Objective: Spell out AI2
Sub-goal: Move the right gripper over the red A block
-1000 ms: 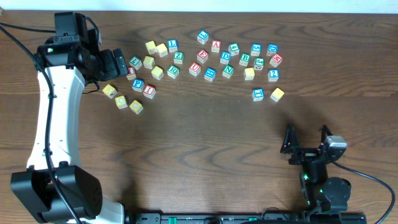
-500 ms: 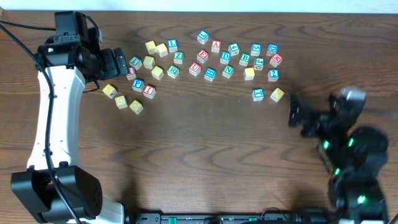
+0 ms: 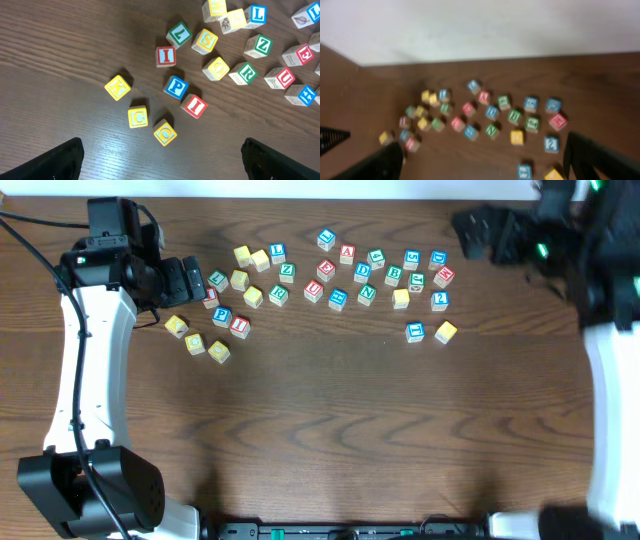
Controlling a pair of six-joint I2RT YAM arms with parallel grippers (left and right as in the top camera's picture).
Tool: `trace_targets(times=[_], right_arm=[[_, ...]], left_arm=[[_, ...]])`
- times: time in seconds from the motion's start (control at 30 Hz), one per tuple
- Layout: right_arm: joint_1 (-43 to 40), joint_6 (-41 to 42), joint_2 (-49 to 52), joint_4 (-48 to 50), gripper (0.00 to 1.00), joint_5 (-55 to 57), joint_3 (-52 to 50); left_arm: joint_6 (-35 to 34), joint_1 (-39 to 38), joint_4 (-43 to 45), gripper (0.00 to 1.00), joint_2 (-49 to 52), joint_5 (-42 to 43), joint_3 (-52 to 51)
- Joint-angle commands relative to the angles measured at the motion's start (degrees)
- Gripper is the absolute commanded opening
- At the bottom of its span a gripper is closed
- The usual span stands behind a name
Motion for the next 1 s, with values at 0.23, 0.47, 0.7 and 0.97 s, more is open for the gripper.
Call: trace_targets(times=[0.23, 0.47, 0.7, 0.97], right_arm=[[10.27, -1.14, 30.14, -0.52, 0.99, 0.04, 24.96], [15.89, -4.94, 41.68, 3.50, 0.99, 8.33, 29.14], [19.19, -9.25, 45.53, 6.75, 0.99, 19.78, 29.07], [20.61, -9.31, 45.86, 6.16, 0.99, 21.81, 29.07]], left_arm=[[0.94, 0.13, 0.35, 0.99, -0.13, -0.57, 1.36], [0.92, 0.13, 0.42, 0.99, -0.13, -0.52, 1.36], [0.92, 0.07, 0.22, 0.99, -0.13, -0.55, 1.36], [0.92, 0.07, -0.02, 0.99, -0.11, -0.55, 1.36]])
